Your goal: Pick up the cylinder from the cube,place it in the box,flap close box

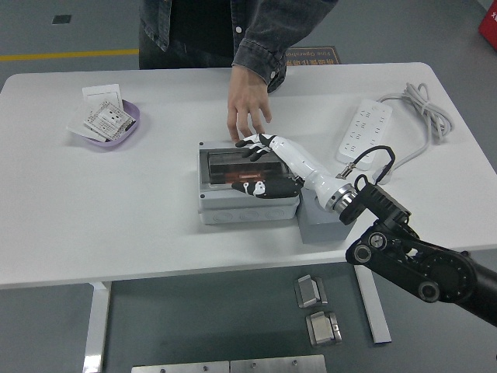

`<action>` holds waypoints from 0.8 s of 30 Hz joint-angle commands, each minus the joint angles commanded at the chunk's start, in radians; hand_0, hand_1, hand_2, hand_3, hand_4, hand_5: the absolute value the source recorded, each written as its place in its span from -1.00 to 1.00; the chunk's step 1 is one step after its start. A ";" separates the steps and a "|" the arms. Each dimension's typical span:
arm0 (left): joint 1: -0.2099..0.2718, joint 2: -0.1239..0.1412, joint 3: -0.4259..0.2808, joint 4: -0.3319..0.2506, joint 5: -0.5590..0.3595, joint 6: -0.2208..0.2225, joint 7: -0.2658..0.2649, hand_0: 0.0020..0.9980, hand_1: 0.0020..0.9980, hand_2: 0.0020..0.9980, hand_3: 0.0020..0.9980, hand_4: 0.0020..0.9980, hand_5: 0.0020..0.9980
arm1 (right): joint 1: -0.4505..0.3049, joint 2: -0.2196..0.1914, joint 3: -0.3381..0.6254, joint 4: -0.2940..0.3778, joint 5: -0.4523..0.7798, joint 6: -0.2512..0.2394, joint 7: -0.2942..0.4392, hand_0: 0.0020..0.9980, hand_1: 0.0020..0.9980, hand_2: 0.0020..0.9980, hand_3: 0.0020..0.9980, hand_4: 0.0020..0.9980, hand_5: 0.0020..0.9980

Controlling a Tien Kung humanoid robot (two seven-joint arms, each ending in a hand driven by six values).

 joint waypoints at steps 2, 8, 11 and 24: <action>0.001 0.000 -0.001 0.000 0.000 0.000 0.001 0.32 0.36 0.22 0.37 0.39 -0.35 | -0.010 -0.002 0.010 0.007 0.000 -0.001 0.000 0.48 0.25 0.34 0.53 0.84 -0.10; 0.003 0.001 -0.002 0.000 -0.001 0.001 0.001 0.32 0.36 0.23 0.37 0.39 -0.35 | -0.059 -0.020 0.062 0.054 -0.004 -0.004 0.000 0.49 0.25 0.34 0.53 0.84 -0.10; 0.004 0.001 -0.004 0.000 0.003 0.000 0.001 0.32 0.36 0.23 0.37 0.39 -0.35 | -0.094 -0.025 0.108 0.080 -0.016 -0.005 -0.001 0.49 0.25 0.34 0.53 0.84 -0.10; 0.023 -0.004 -0.016 0.000 0.021 -0.004 -0.001 0.32 0.36 0.22 0.37 0.39 -0.35 | -0.385 0.025 0.482 0.232 -0.097 -0.023 0.026 0.49 0.24 0.34 0.53 0.84 -0.09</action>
